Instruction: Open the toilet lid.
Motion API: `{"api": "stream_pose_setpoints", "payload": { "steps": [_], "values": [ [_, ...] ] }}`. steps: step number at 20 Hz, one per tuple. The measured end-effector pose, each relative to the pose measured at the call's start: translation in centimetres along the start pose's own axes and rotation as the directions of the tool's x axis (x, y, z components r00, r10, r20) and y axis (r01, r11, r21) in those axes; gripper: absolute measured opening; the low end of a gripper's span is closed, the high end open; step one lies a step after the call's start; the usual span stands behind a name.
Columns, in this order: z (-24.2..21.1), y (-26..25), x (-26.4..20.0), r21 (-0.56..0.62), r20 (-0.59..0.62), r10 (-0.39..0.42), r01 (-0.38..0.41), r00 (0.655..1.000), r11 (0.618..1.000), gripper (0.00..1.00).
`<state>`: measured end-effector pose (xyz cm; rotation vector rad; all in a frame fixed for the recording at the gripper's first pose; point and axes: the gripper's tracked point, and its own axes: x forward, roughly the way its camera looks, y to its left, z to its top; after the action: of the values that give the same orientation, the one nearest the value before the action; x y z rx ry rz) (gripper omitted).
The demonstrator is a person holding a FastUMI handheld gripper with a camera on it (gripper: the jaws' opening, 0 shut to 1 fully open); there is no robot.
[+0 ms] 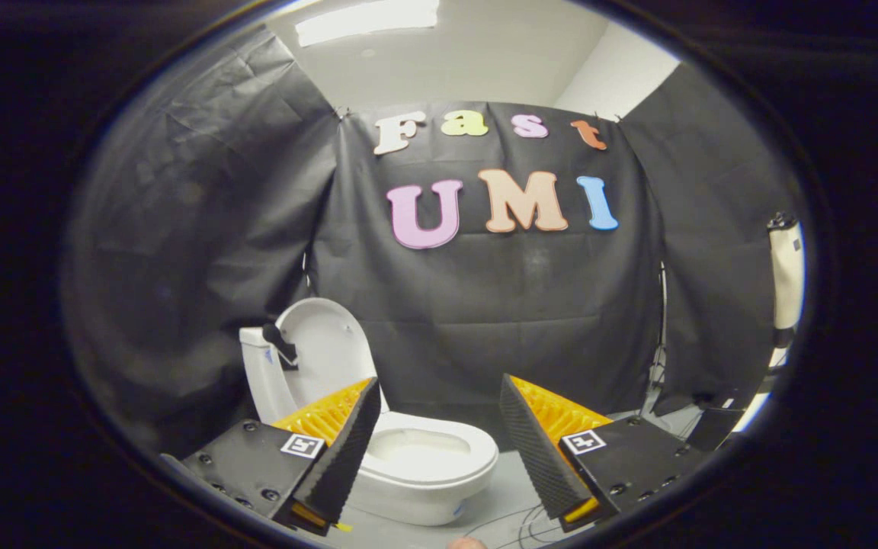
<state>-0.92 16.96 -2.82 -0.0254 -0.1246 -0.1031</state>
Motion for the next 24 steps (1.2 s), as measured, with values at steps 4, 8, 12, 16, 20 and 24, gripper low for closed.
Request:
{"api": "stream_pose_setpoints", "payload": {
  "steps": [4,8,12,16,20,24],
  "values": [
    [-1.0,0.6,0.8,-0.016,-0.042,0.009,-0.01,0.999,1.0,0.97],
    [-0.9,0.3,0.7,-0.022,-0.045,0.012,-0.013,0.999,1.0,0.98],
    [-1.3,-0.4,0.9,-0.003,-0.059,0.0,0.0,0.998,1.0,0.98],
    [-1.8,-0.7,0.9,0.011,-0.074,-0.013,0.014,0.997,1.0,0.98],
    [-1.1,-0.3,0.4,-0.005,-0.059,-0.023,0.022,0.998,1.0,0.98],
    [-0.5,0.8,0.3,-0.085,-0.029,0.011,-0.013,1.0,0.996,0.98]
  ]
}}
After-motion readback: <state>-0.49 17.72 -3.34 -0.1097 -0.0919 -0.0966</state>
